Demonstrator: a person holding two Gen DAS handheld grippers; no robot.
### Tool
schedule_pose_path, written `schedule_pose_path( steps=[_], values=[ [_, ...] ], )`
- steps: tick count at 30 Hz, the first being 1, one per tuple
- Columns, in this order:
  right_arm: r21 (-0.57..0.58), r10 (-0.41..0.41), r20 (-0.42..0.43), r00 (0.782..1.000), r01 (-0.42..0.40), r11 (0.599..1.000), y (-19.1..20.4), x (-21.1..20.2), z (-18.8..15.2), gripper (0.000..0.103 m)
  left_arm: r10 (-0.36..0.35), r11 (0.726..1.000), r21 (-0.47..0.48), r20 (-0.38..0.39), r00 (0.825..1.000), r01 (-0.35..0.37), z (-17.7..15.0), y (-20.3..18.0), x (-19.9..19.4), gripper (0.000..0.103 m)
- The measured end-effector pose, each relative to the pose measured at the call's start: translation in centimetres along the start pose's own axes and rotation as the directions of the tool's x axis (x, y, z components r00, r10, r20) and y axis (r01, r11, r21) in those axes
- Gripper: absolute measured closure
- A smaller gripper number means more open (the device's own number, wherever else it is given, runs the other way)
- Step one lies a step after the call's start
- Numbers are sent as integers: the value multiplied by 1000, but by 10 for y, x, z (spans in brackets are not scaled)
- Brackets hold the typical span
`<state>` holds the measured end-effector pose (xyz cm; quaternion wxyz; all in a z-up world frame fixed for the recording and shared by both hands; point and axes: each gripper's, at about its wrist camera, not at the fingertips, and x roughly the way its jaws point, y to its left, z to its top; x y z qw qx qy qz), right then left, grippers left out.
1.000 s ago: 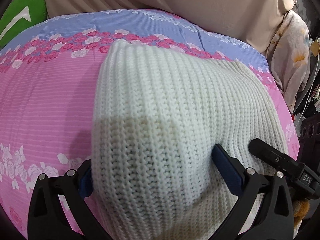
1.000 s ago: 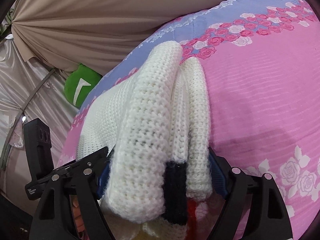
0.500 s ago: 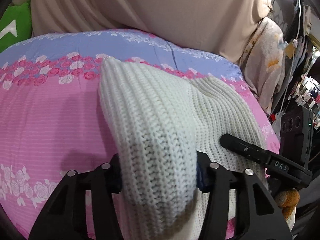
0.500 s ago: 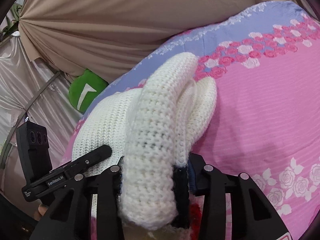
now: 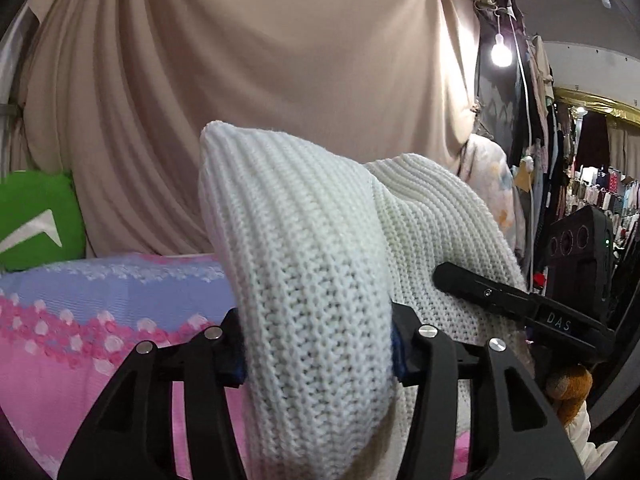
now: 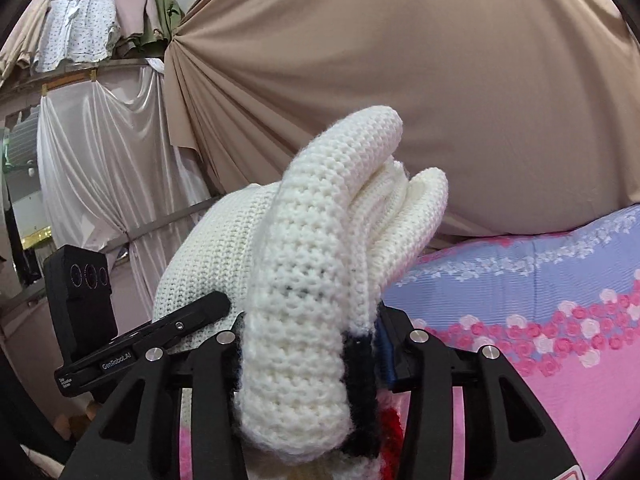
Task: Fold small clothes
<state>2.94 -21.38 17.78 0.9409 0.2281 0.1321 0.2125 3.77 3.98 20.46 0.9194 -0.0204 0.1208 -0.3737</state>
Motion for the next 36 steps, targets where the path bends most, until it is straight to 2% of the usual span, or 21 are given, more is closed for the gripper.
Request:
schedule_pose_path(
  steps=[1,3,5,7,8,9,10,13,17,20,22,23,24,25,29,31,32,33,34,35,36],
  values=[
    [35,14,-24,1000,-13,999,-9,24,0,56,22,1000,1,-5,1000,-22,2,11,5,49],
    [97,10,-97,995,-1,995,-32,74,-14,50,76,997,-20,-49,996,-77,-3,44,28,28],
    [158,-54,-213,976,88,983,-65,122,-48,50,136,988,-54,-133,982,-144,-25,83,64,12],
    [190,-160,-316,935,228,955,-97,147,-85,58,221,966,-70,-270,937,-248,-60,121,98,15],
    [209,-191,-344,919,273,939,-108,149,-102,61,249,951,-90,-337,908,-295,-80,142,108,23],
    [233,-179,-342,922,268,935,-116,143,-113,61,241,946,-114,-376,895,-302,-94,155,109,27],
    [239,-175,-332,927,263,935,-116,136,-116,61,222,942,-151,-393,892,-301,-105,167,105,27],
    [127,-247,-290,925,293,948,-93,120,-103,63,244,932,-164,-382,892,-325,-110,174,90,27],
    [-13,-251,-289,924,259,966,-52,127,-91,62,245,942,-137,-347,905,-307,-101,153,84,26],
    [-35,-265,-333,905,269,963,-55,146,-103,51,271,943,-91,-350,896,-321,-106,136,90,23],
    [-13,-271,-389,881,288,957,-70,167,-112,51,310,932,-62,-375,874,-357,-116,134,100,23],
    [-8,-282,-416,865,306,952,-77,179,-116,55,314,929,-61,-385,868,-364,-119,134,103,23],
    [-10,-279,-433,857,306,952,-81,187,-117,74,314,928,-66,-394,864,-367,-123,136,105,23],
    [-19,-282,-437,854,304,952,-80,191,-115,76,314,926,-69,-401,860,-370,-125,137,107,23],
    [-84,-216,-271,938,200,976,-42,170,-82,82,364,914,-28,-385,848,-405,-126,136,107,23],
    [-76,-205,-238,949,193,978,-43,170,-74,82,382,908,-14,-380,842,-419,-127,136,109,23],
    [-63,-225,-271,936,216,974,-54,180,-79,82,382,907,-16,-387,839,-420,-129,137,111,23],
    [-59,-261,-329,907,256,965,-72,195,-91,82,382,906,-16,-399,833,-423,-132,138,113,23],
    [-54,-298,-406,864,303,951,-91,209,-107,82,384,904,-13,-414,826,-427,-136,140,117,23],
    [-15,-285,-428,858,308,951,-105,214,-119,80,383,904,-9,-424,820,-427,-140,142,119,22],
    [47,-235,-393,889,274,960,-112,206,-121,80,384,903,-6,-432,816,-429,-143,142,121,22]
  ],
)
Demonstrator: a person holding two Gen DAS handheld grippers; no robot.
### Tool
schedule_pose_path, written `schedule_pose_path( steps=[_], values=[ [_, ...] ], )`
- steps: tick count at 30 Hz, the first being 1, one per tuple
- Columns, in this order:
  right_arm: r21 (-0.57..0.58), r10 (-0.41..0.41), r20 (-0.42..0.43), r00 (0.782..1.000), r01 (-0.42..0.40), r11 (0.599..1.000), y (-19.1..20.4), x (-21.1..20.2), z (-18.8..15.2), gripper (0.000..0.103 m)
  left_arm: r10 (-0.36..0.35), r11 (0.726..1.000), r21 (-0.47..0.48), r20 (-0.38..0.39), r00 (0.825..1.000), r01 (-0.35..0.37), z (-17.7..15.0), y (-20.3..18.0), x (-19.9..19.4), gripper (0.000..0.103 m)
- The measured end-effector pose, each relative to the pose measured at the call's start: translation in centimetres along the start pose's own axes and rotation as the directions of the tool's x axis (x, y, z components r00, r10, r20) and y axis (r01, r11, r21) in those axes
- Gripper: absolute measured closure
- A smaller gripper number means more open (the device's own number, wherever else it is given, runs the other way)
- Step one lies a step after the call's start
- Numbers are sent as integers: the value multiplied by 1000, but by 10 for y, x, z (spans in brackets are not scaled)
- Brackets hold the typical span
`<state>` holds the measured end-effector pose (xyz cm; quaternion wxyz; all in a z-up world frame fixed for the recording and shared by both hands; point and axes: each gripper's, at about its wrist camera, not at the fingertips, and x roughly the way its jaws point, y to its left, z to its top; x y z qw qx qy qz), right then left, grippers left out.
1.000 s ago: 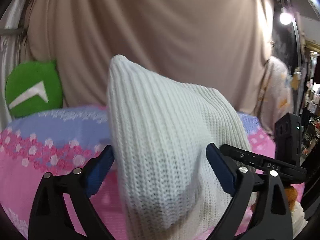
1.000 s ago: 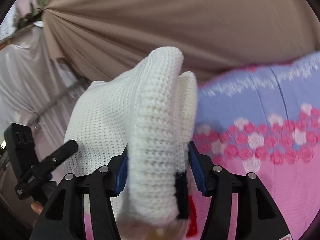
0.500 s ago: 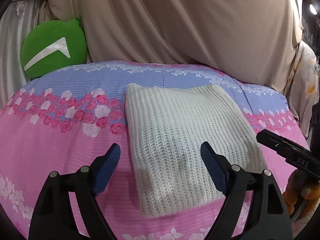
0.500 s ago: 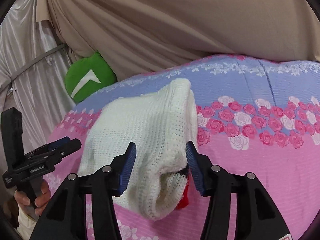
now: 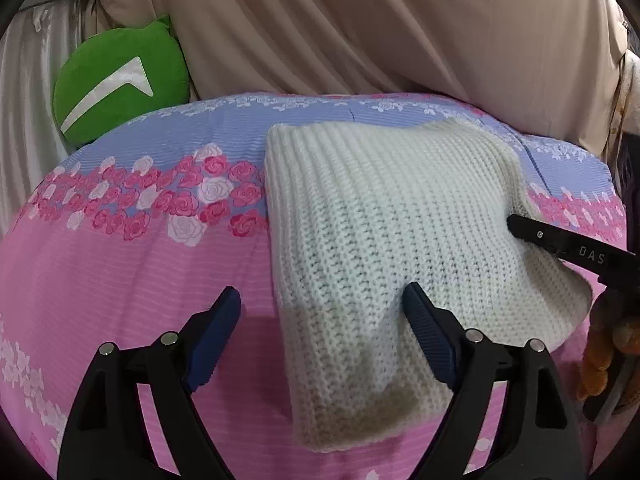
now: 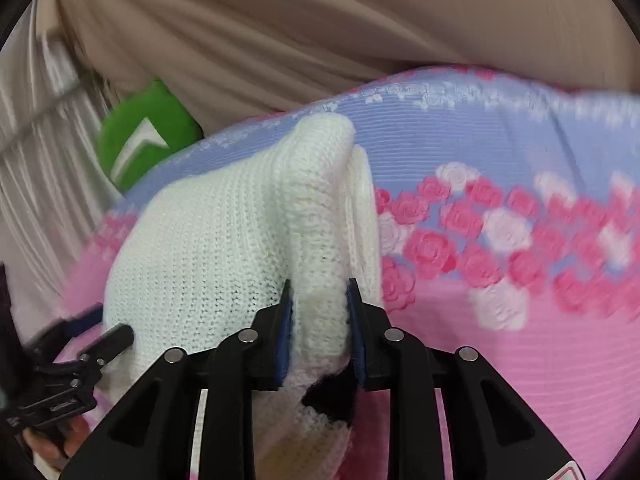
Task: Fold small clothes
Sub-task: 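Release the sweater with the right gripper and pull both grippers back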
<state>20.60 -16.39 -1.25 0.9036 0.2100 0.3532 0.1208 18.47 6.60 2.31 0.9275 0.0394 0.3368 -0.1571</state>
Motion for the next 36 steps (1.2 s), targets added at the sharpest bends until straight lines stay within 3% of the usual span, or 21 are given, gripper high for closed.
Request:
schedule_pose_path(
  steps=[2,4,9,12,14,16,22,26,28,31,34,36],
  values=[
    [34,24,-1,1000,-24,999,1,-16,4,79,5,1000,2,-3,1000,-5,-4,0,2,21],
    [-1,24,48,999,-24,1000,14,-41,6,79,5,1000,-3,2,1000,-5,-5,0,-1,21],
    [-91,-33,131,991,45,995,39,-87,-29,79,54,998,10,46,998,-54,-14,-8,-19,22],
    [-152,-126,125,984,145,978,45,-81,-55,79,80,997,17,52,995,-81,-24,-17,-23,19],
    [-158,-154,77,985,165,974,42,-66,-68,79,87,996,18,48,995,-88,-31,-22,-23,18],
    [-177,-246,46,968,250,952,37,-49,-76,78,106,994,15,48,993,-107,-36,-25,-23,16],
    [-134,-180,118,977,195,972,40,-75,-78,76,155,988,1,60,986,-155,-46,-25,-25,14],
    [-117,-192,13,981,192,974,27,-53,-85,75,192,981,18,85,978,-194,-49,-31,-28,14],
    [-84,-176,45,983,180,980,26,-64,-84,74,209,977,24,100,973,-213,-51,-34,-31,13],
    [-69,-192,98,976,199,978,29,-79,-95,66,219,975,7,115,969,-221,-55,-35,-37,12],
    [-72,-212,84,974,218,973,33,-81,-109,54,234,972,-23,135,963,-233,-59,-35,-45,8],
    [-80,-250,115,961,260,962,40,-88,-116,39,249,969,-37,136,959,-246,-63,-37,-50,6]
  ],
)
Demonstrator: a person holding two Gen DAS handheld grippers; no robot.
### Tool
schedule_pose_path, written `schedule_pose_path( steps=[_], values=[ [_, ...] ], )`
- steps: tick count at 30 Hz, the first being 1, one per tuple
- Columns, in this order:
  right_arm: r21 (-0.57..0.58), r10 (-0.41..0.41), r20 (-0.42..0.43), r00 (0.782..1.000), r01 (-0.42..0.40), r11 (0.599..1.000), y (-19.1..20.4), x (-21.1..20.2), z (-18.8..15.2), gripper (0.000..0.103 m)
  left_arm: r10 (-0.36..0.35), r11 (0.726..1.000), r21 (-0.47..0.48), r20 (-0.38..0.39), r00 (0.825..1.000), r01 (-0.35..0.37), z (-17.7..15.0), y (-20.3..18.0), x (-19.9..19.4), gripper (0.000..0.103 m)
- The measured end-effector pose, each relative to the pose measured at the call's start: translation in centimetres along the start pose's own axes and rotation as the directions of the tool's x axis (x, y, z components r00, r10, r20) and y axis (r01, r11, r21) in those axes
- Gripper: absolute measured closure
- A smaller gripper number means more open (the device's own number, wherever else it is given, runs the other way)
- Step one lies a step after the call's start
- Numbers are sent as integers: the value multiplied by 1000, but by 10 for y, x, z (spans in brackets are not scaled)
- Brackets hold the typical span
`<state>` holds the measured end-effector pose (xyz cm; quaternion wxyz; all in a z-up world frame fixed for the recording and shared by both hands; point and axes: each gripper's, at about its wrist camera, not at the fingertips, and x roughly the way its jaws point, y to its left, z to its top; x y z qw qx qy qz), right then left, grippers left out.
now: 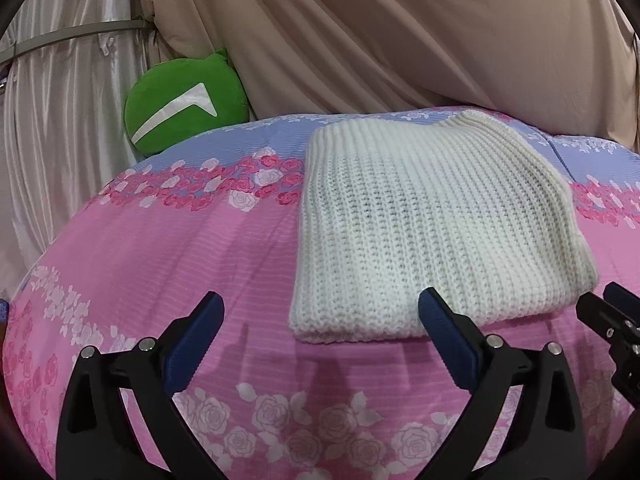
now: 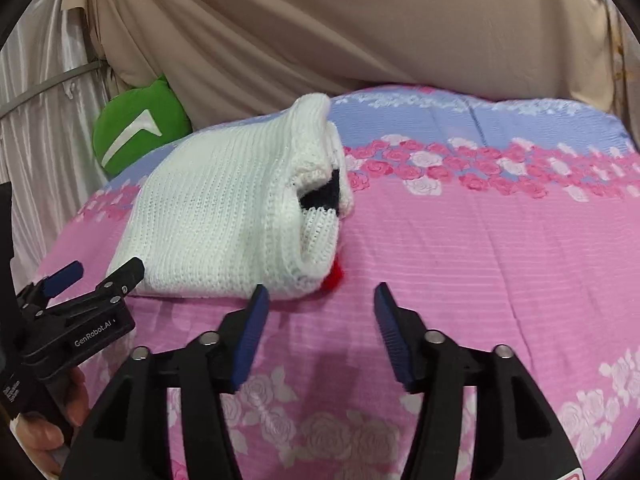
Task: Fold small clothes
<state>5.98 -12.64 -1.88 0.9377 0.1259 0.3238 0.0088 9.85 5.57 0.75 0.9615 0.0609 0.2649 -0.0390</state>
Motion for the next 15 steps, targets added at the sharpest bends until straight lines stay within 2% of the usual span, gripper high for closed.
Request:
schedule_pose_path(
  steps=[3,15],
  values=[
    [-24,-49,29,998,50,998,7,-10,-5,30,26,1000,3,1,1000,-26,-5,-4,-6,5],
    [-76,-105,5,994,105,992,19,-16,-17,25,31,999,-10,-13,999,-31,-16,-10,-20,5]
  ],
)
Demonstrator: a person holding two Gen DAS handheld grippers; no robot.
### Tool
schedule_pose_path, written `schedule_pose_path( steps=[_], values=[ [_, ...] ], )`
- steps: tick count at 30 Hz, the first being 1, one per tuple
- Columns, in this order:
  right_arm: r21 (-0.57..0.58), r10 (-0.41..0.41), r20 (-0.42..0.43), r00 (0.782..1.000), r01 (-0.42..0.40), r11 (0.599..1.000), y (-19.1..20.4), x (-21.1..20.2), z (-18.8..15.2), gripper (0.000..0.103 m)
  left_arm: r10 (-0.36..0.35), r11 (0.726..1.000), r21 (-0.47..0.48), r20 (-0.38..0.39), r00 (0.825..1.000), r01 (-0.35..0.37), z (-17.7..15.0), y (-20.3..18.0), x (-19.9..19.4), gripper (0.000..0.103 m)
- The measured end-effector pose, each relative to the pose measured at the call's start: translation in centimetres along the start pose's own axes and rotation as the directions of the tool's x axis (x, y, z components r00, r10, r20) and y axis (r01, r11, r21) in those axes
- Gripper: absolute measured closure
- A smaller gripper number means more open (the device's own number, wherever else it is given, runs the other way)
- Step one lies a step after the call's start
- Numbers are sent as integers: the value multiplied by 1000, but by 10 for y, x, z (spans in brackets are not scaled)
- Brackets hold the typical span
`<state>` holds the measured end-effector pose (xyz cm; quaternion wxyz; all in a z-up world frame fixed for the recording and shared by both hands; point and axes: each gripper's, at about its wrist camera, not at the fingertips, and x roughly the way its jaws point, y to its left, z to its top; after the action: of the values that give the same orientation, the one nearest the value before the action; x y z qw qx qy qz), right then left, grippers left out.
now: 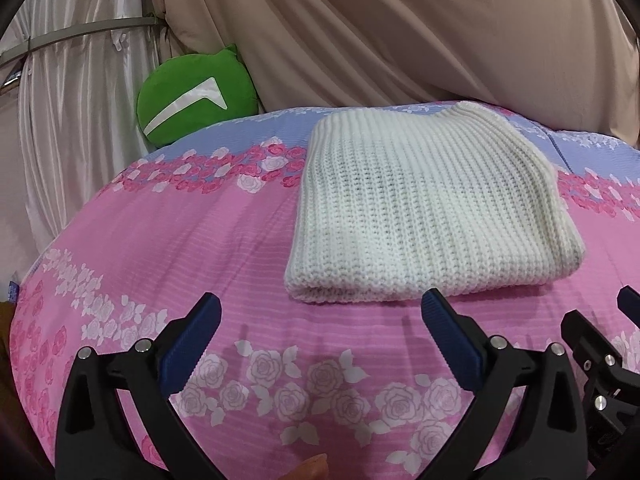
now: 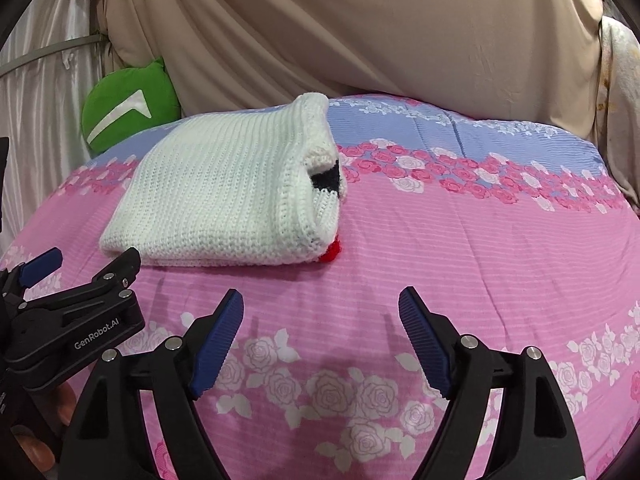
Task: Fold small clothes
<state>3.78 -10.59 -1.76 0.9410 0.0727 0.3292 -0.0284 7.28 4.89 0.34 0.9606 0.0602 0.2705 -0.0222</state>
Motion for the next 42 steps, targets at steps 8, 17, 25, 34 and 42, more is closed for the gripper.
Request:
schedule_pose_path(
  steps=[8,17,25,34,42],
  values=[
    [-18,-28,-12,1000,27,999,4,1,-1,25,6,1000,16,4,1000,-6,-1,-4,-2,5],
    [-42,-59,-22,998,58,997,9,3,-2,25,19,999,34,9,1000,-19,-2,-9,-3,5],
    [-30,-61,-14,998,60,998,9,1,-2,25,22,999,39,11,1000,-23,-2,-13,-4,5],
    [-20,-51,-4,999,51,999,7,0,-2,24,22,999,40,12,1000,-23,-3,-14,-5,5],
    [-19,-50,-3,999,50,999,7,0,-2,24,22,999,38,14,1000,-23,-3,-15,-6,5]
  ],
)
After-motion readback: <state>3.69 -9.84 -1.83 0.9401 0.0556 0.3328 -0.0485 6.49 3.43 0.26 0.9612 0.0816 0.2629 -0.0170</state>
